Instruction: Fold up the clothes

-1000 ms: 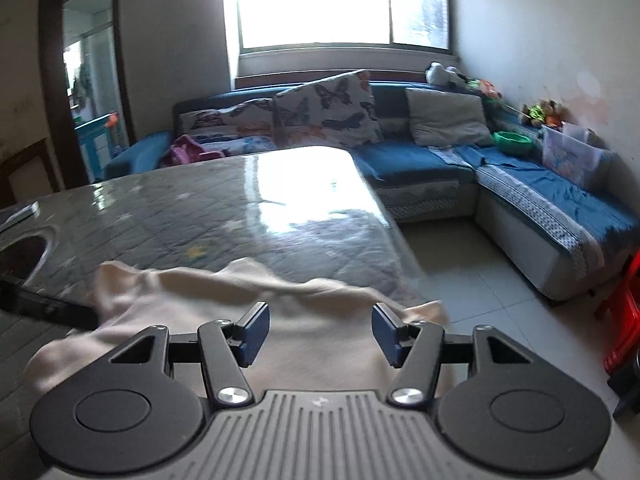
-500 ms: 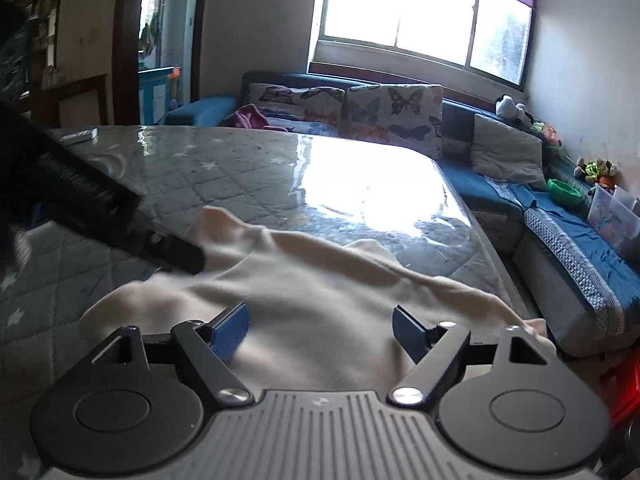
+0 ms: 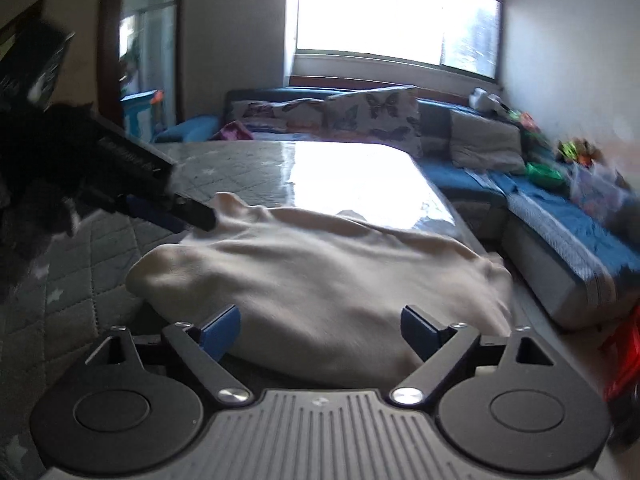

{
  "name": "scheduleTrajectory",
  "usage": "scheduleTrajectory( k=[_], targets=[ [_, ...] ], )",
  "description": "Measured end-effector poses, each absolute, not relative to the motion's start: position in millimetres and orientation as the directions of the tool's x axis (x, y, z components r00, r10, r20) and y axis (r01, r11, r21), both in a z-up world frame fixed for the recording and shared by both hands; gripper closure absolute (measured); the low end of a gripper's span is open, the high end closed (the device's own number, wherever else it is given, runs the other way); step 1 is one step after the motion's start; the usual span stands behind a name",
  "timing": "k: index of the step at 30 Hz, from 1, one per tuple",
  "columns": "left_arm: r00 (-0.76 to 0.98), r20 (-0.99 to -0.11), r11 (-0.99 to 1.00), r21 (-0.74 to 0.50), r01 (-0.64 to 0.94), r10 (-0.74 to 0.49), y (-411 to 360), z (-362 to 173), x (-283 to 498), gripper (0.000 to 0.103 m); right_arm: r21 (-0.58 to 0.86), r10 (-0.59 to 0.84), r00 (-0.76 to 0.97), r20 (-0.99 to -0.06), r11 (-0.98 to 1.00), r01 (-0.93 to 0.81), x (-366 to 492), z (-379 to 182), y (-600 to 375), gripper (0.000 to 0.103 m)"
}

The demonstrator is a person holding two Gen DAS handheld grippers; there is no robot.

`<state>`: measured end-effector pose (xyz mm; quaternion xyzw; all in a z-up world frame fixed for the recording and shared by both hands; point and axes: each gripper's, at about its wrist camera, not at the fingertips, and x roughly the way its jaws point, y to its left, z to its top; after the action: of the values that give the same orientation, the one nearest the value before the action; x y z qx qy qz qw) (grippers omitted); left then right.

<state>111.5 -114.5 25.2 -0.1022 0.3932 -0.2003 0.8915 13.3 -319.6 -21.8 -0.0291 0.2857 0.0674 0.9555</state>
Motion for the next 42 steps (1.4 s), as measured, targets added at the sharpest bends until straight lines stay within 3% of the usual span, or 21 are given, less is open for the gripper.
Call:
scheduleTrajectory(
  k=[10, 29, 42],
  targets=[
    [0.595, -0.697, 0.916, -0.294, 0.272, -0.400, -115.4, 11.8, 92.7, 0.044, 0.057, 0.051, 0.828, -0.559, 0.998, -0.022, -13.7, -26.3, -345.3, 0.000],
    [0.621, -0.702, 0.936, -0.239, 0.258, -0.350, -102.3, 10.7, 58.6, 0.004, 0.056, -0.010, 0.825, -0.565, 0.997, 0.050, -24.3, -28.1, -328.8, 0.000],
    [0.629, -0.702, 0.941, -0.208, 0.267, -0.334, -99.0, 11.5, 37.8, 0.000, 0.046, -0.039, 0.812, -0.582, 0.996, 0.080, -34.4, -28.6, -320.4, 0.000]
  ],
)
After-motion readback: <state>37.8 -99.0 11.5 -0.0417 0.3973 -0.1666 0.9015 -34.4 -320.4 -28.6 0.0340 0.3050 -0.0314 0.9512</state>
